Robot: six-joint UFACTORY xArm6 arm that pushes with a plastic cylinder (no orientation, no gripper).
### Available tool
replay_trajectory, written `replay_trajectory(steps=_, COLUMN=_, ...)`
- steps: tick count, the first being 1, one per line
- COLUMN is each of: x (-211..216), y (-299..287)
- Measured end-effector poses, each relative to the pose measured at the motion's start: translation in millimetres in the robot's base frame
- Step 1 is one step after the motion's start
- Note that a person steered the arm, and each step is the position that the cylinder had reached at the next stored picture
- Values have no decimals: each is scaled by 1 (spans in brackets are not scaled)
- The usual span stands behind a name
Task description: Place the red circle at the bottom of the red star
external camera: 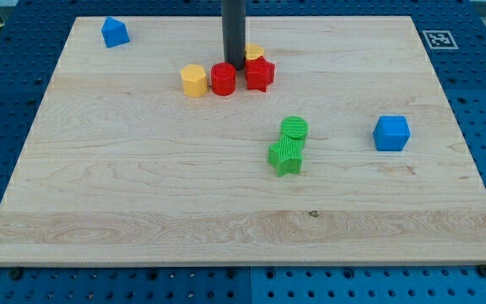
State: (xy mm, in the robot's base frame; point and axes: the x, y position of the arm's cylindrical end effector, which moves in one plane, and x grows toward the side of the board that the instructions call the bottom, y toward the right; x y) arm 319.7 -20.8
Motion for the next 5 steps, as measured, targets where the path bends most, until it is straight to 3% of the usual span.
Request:
replay_trajectory(steps=3, x=5, y=-44)
replay_trajectory(steps=5, x=56, y=-23)
